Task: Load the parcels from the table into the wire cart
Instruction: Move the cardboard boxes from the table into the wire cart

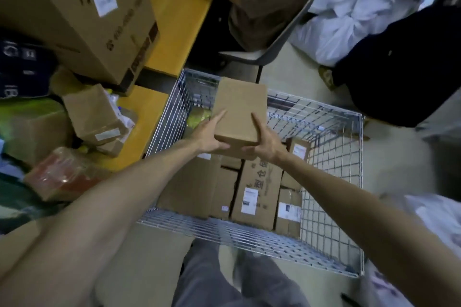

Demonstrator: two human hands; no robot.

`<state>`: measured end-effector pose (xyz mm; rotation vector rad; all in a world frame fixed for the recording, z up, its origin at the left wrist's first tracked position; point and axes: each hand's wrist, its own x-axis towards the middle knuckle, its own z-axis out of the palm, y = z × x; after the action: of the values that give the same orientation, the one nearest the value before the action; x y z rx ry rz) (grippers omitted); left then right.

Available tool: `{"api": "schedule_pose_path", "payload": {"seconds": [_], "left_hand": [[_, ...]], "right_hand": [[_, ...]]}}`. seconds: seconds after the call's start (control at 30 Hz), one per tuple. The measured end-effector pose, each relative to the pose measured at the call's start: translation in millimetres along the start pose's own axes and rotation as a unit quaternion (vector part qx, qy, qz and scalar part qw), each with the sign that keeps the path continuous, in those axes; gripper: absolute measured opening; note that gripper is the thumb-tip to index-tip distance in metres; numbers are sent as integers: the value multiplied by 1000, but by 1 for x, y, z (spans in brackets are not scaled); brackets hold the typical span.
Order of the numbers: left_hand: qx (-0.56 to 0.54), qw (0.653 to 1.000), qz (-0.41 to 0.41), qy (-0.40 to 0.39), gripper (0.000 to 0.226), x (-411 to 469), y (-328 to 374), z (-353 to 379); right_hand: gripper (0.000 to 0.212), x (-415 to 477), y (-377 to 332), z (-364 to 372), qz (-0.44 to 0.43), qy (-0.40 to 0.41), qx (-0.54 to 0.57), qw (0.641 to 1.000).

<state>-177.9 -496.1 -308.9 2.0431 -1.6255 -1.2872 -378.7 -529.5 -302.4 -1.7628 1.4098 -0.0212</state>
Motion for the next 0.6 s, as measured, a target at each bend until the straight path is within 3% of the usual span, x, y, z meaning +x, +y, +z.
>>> {"api": "schedule_pose_path", "payload": {"seconds": [0.23,0.6], "left_hand": [[-34,997,-32,-66,112,39,-43,46],[-55,998,-31,-23,108,192,-151,152]], "right_hand": [[119,35,51,47,56,-25,-2,998],[112,176,178,131,41,-4,-12,999]]}}
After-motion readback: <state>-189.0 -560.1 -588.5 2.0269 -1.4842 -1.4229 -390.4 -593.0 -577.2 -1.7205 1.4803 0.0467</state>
